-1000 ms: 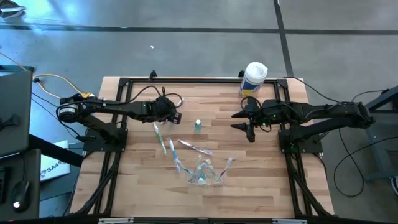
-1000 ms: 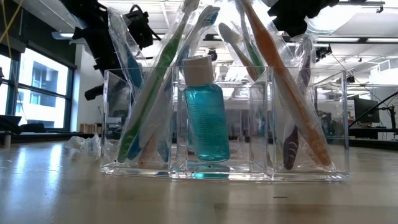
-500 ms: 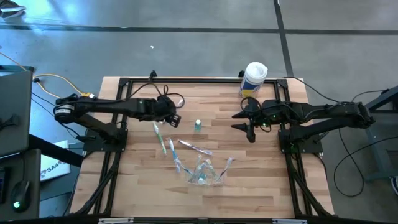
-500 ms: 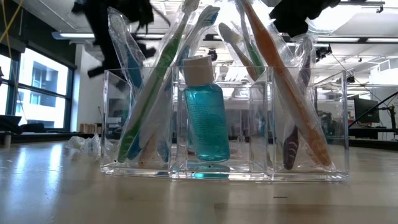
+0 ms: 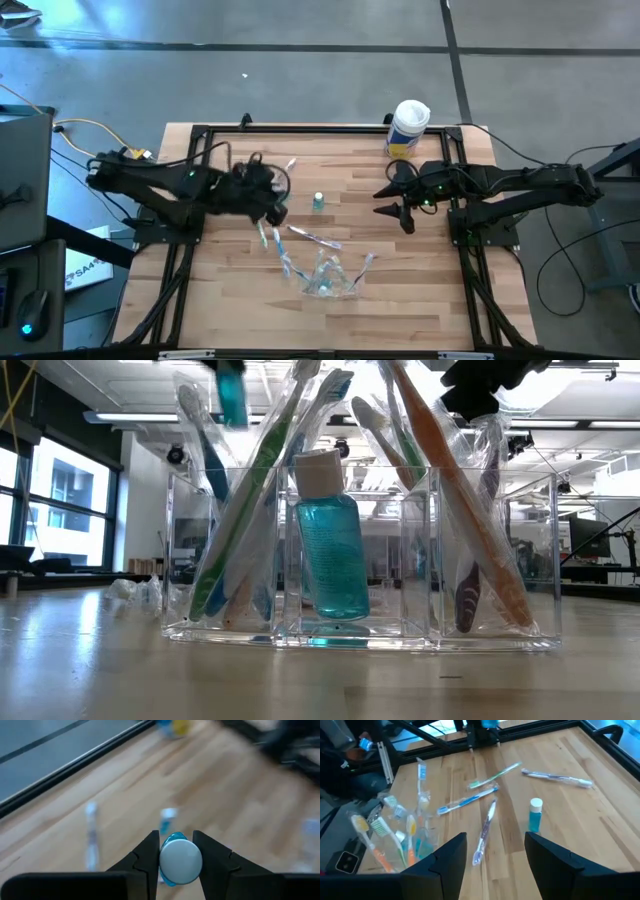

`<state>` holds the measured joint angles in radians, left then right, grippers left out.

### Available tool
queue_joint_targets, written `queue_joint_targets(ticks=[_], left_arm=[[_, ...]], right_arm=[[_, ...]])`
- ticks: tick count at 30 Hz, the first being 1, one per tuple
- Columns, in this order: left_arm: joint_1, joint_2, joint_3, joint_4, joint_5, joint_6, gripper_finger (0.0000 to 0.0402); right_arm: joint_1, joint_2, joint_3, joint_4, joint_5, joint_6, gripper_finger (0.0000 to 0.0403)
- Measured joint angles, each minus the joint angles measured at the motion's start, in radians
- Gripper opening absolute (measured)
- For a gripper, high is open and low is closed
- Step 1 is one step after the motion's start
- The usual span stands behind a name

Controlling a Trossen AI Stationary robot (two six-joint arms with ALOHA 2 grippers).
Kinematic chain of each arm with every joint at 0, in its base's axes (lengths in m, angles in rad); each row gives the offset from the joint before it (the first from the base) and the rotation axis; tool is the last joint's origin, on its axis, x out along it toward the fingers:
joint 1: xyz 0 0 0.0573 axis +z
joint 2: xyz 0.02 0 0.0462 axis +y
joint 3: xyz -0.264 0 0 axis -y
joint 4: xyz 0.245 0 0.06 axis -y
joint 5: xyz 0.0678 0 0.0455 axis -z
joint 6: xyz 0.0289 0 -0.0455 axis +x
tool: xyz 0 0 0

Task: Pick & Place toothbrushing station
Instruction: Put the mouthwash into the transparent organizer

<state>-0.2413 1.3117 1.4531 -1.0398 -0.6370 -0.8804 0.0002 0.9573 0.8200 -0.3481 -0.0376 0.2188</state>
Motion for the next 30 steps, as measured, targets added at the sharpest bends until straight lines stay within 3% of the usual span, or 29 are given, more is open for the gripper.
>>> queue_joint_targets(ticks=[11,21,30], left_arm=[[-0.197,0.069,0.012,0.263,-0.001,0.14,0.0096],[-0.403,0.161,0.131,0.262,-0.003,0.139,0.0096],[-0.495,0.329,0.222,0.32,0.025,0.135,0.0096]], right_arm=[[0.0,0.0,0.0,0.001,-0.02,0.017,0.0193],[0.0,0.0,0.0,0.0,-0.042,0.015,0.0193],[0.0,0.0,0.0,0.0,-0.046,0.016,0.0193]])
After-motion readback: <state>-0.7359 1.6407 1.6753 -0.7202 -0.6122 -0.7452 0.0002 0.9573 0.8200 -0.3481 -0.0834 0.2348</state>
